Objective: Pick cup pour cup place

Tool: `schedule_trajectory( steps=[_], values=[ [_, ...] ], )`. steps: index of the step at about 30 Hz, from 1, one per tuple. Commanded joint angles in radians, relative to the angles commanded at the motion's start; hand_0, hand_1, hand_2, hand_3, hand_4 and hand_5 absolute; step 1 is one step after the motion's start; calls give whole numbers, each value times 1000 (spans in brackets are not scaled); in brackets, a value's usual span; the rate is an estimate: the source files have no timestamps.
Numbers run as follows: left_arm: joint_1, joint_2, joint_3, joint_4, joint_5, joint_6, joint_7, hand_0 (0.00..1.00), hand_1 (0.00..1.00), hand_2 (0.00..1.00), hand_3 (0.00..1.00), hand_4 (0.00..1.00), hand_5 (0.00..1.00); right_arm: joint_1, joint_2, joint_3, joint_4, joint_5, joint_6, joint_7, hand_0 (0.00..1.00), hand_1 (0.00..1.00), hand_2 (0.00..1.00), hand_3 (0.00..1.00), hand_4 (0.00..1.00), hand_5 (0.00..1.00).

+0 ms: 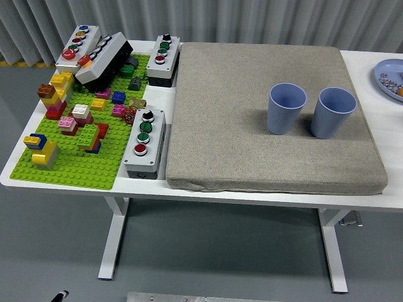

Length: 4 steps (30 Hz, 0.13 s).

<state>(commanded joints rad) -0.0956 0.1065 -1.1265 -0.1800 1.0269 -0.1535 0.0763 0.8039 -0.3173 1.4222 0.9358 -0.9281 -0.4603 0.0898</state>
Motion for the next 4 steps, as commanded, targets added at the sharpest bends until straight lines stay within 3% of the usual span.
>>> schedule_trajectory(
  steps=[4],
  values=[
    [0,0,4,0,-2,-1,0,869,838,913,802,653,998,0,-1,2,1,-1,0,0,849,742,715,746,777,998]
  ],
)
